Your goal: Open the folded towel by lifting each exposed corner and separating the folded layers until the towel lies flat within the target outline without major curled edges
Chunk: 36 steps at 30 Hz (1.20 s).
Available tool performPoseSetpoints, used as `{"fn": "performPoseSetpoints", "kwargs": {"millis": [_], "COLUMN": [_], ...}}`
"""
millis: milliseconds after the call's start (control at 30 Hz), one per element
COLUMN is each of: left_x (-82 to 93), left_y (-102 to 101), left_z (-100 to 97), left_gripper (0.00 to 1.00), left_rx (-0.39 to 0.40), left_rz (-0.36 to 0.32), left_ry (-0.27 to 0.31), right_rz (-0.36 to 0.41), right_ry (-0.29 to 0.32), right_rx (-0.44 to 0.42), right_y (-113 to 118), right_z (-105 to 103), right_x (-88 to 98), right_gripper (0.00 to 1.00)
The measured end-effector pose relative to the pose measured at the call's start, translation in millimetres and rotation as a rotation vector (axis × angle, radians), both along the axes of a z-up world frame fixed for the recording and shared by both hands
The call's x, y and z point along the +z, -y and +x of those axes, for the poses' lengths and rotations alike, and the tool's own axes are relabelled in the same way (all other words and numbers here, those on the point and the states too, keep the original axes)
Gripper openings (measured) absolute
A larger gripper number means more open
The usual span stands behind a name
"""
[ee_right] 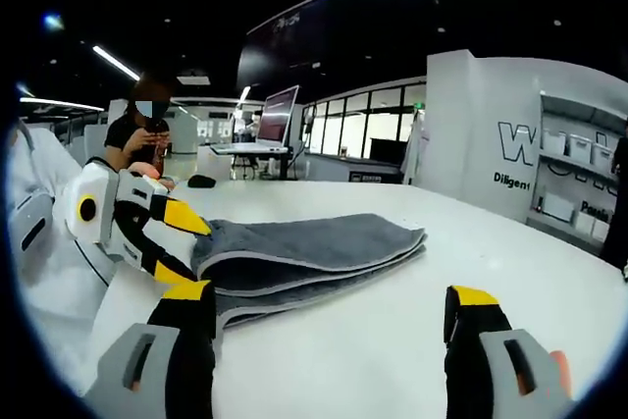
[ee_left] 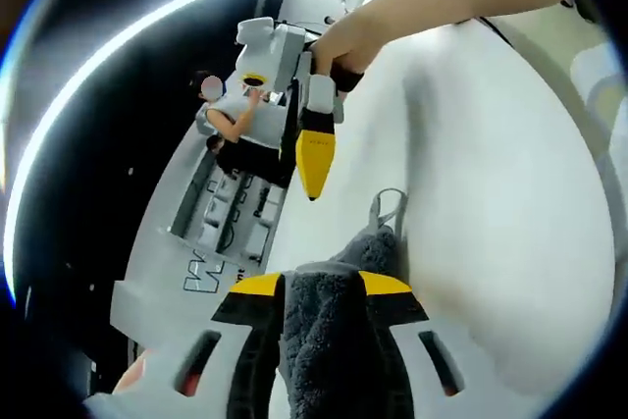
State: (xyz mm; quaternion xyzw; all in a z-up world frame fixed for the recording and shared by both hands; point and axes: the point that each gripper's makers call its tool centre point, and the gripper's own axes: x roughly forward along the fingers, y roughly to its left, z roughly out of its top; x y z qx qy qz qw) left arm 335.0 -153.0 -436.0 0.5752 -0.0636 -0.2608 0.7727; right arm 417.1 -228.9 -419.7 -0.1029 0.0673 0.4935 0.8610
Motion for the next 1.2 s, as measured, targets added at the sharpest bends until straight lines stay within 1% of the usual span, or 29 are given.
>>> {"fn": "performPoseSetpoints", "kwargs": {"millis": [67,133,167,300,433,467,500,567,600,633,733,800,900,967,1067,1200], "left_x": [-4.6,-12.4,-15.1,-20.4,-21.4,-22.4,-25.6,-26.9,-26.3,-25.2,-21.5,-18.8,-10.6,-3.6,14.0,33.3], "left_y": [0,-2,-2,-3,-3,-4,-4,-4,-5,-6,-7,-8,-9,-13,-20,-34], "left_z": [-0.3,0.2,0.2,-1.2,-1.6,-1.4,-2.3,-2.7,-2.1,-2.1,-1.3,-2.3,-1.6,-0.7,3.2,10.4], "left_gripper": [0.23,0.20,0.18,0.15,0.09,0.07,0.06,0.05,0.05,0.05,0.04,0.04,0.04,0.04,0.04,0.04], "left_rx": [0.000,0.009,0.009,0.010,0.008,0.009,0.008,0.003,0.006,0.006,0.002,0.000,-0.005,-0.003,0.014,0.045], "left_rz": [0.007,0.010,0.018,0.027,0.021,0.018,0.005,-0.016,-0.025,-0.025,0.001,-0.007,-0.048,-0.078,-0.128,-0.167], "left_ry": [-0.025,-0.068,-0.079,-0.092,-0.112,-0.127,-0.164,-0.200,-0.209,-0.205,-0.170,-0.175,-0.187,-0.179,-0.147,-0.110], "right_rz": [-0.001,-0.006,-0.009,-0.015,-0.015,-0.017,-0.019,-0.023,-0.023,-0.023,-0.026,-0.027,-0.028,-0.028,-0.028,-0.031], "right_ry": [-0.002,-0.002,-0.002,-0.002,-0.005,-0.006,-0.007,-0.010,-0.011,-0.012,-0.014,-0.016,-0.018,-0.016,-0.018,-0.021], "right_rx": [-0.002,-0.005,-0.005,0.001,0.003,0.003,0.002,0.002,0.003,0.004,0.007,0.006,0.004,0.002,0.000,-0.002], "right_y": [0,0,-1,-3,-3,-3,-3,-3,-3,-3,-4,-3,-3,-2,-2,-1], "right_z": [0,0,0,-2,-3,-3,-3,-3,-3,-3,-4,-4,-3,-3,-3,-3], "right_x": [-0.5,-1.5,-2.0,-2.9,-3.5,-4.1,-4.7,-5.8,-6.0,-6.1,-6.5,-6.9,-7.2,-6.9,-6.8,-7.6], "right_gripper": [0.99,0.99,0.99,0.99,0.99,0.99,0.99,0.99,0.99,0.99,0.99,0.99,0.99,0.99,0.99,0.99]}}
